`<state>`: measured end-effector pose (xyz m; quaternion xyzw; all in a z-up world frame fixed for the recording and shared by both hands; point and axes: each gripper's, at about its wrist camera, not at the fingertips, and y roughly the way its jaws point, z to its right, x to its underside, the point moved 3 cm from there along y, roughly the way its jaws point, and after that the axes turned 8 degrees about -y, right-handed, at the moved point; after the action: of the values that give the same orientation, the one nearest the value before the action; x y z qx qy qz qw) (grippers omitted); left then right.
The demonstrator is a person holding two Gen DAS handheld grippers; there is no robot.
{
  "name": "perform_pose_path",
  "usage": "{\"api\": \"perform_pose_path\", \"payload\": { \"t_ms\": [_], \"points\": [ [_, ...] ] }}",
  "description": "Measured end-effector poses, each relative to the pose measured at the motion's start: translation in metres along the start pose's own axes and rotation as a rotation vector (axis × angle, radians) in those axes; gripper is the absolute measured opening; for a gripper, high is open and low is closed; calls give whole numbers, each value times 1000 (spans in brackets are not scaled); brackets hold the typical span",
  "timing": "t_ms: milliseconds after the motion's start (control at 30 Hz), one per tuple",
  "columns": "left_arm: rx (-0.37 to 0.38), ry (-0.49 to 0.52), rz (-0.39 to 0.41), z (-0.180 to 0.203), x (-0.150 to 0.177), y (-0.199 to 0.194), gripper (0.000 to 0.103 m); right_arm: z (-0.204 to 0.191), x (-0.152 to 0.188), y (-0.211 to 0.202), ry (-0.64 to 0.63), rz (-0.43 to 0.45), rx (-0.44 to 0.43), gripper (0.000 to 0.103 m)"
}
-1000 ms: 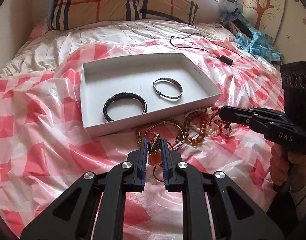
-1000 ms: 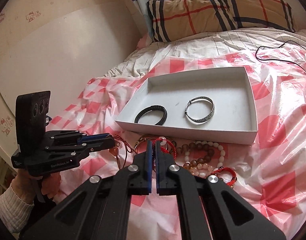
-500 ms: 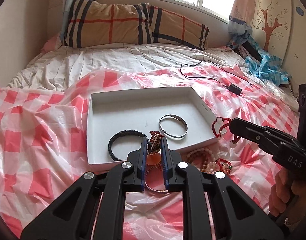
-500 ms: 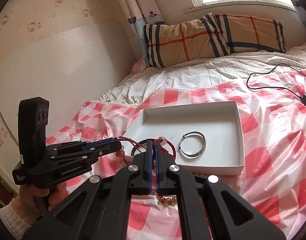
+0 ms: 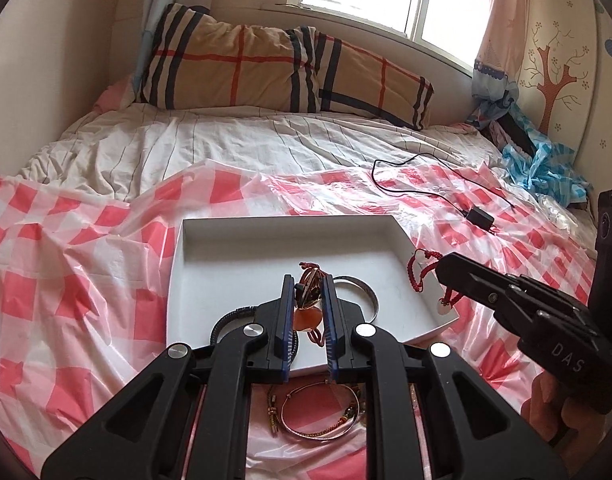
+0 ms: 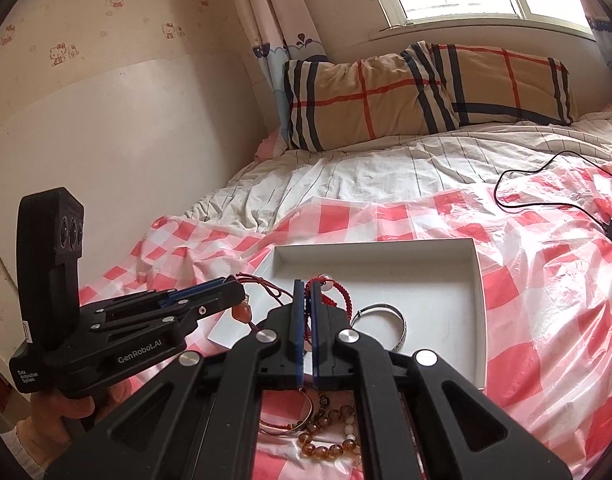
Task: Organize jewelry
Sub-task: 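Carry both pieces into the box and open both tools to release them, then grasp the red beaded bracelet with the right tool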
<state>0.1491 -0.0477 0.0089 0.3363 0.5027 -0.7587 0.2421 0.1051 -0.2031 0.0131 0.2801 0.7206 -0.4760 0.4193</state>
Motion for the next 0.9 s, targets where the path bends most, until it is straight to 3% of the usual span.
{"api": "perform_pose_path", "payload": {
  "t_ms": [300, 367, 400, 467, 500, 533, 567, 667, 900],
  "points": [
    [15, -56, 19, -3, -8, 13, 13, 15, -3, 21, 8, -12, 24, 3],
    [-10, -71, -3, -6, -5, 25, 14, 18, -2, 33, -10, -39, 49, 3],
    [-39, -72, -35, -7, -2, 34, 18, 21, 2, 43, -15, -74, 76, 4],
    [-120, -83, -137, -16, 11, 59, 37, 31, 12, 57, 18, -142, 101, 5],
    [-141, -104, -165, -22, 16, 66, 37, 36, 18, 59, 37, -165, 109, 14],
    [-145, -129, -189, -27, 18, 69, 37, 40, 22, 59, 48, -174, 118, 32],
    [-146, -146, -194, -32, 19, 69, 38, 44, 24, 55, 51, -171, 136, 40],
    [-174, -150, -139, -38, 15, 56, 54, 55, 26, 42, 70, -149, 157, 41],
    [-201, -63, -121, -35, 21, 36, 58, 85, 31, 6, 152, -140, 220, 41]
  ]
}}
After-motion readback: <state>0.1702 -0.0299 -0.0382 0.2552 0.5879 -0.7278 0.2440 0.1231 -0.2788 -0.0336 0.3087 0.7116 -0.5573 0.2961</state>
